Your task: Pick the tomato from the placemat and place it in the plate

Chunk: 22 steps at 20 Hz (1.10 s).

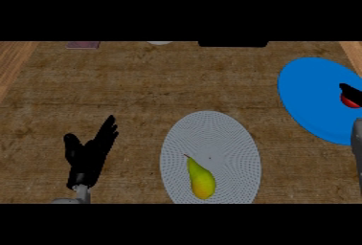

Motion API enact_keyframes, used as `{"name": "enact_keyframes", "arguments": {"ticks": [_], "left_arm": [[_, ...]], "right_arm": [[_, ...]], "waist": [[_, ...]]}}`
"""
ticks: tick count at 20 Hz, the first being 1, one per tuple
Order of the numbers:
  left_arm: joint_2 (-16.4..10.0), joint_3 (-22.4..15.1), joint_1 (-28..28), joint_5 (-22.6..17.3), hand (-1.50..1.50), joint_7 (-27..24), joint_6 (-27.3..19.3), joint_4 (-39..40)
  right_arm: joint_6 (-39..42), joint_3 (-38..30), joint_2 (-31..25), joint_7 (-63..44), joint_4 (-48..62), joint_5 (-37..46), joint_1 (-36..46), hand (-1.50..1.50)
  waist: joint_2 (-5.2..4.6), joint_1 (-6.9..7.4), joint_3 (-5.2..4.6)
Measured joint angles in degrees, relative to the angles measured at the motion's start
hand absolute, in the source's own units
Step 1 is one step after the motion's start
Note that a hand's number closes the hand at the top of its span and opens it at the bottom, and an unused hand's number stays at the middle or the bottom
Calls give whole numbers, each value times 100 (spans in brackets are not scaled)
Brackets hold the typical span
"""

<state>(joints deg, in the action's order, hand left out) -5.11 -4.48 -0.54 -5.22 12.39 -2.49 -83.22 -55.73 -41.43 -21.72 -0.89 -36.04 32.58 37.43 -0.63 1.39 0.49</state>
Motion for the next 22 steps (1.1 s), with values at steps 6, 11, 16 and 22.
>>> {"name": "enact_keyframes", "arguments": {"ticks": [6, 11, 16, 22], "left_arm": [[106, -79, -101, 107, 0, 88, -134, -99], [18, 68, -116, 42, 0, -24, -36, -2], [-3, 105, -155, 37, 0, -57, 13, -4], [-94, 209, -177, -26, 0, 113, 104, -147]], "right_arm": [[546, -445, 250, 1212, -558, -1354, -448, -150], [1432, -311, 696, 1529, -1492, -1986, -1192, -150], [1986, 131, 1323, 1384, -2766, -2182, -2192, -150], [2053, 763, 1816, 924, -3979, -1871, -3270, -150]], "waist": [[47, -85, -22], [92, -172, -31], [104, -204, -40], [89, -175, -44]]}}
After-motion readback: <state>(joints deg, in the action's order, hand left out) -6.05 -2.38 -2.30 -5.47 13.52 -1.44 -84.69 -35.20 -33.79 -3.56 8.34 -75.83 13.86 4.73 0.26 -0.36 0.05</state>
